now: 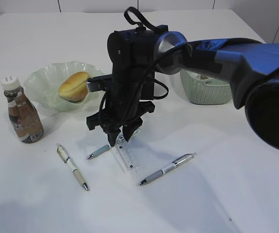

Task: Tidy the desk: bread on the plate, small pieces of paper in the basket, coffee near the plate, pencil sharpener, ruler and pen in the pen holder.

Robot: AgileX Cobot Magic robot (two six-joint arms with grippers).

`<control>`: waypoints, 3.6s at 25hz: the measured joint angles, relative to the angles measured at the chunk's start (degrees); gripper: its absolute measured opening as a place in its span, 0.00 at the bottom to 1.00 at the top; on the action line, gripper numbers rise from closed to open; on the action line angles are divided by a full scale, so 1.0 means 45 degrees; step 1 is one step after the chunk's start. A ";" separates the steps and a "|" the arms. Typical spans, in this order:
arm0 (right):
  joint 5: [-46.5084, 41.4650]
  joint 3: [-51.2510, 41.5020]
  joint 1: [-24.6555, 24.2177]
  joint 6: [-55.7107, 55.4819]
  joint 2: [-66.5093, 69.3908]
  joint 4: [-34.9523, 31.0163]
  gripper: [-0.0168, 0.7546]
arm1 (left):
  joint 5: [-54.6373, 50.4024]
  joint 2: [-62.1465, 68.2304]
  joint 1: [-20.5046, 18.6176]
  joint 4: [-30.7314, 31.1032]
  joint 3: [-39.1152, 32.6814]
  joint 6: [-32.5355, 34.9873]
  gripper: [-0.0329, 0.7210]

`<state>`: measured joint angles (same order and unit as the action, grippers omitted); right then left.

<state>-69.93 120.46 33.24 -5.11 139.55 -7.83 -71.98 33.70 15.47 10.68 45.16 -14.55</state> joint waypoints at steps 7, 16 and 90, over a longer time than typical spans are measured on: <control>-0.0028 0.0161 0.0000 0.0000 -0.0697 -0.0018 0.41 | 0.0000 0.0000 0.0000 0.0000 0.0000 0.0000 0.81; -0.0100 0.2654 0.0000 0.0000 -0.0923 0.0127 0.41 | 0.0000 0.0000 0.0000 0.0005 0.0000 0.0000 0.81; 1.2860 -0.0796 -0.3204 0.0526 -0.1752 0.4291 0.41 | 0.2823 0.0711 0.0000 0.1258 0.0000 0.0000 0.81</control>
<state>-12.06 116.88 18.82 -2.74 131.66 11.48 -59.28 36.90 15.47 16.34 45.16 -14.55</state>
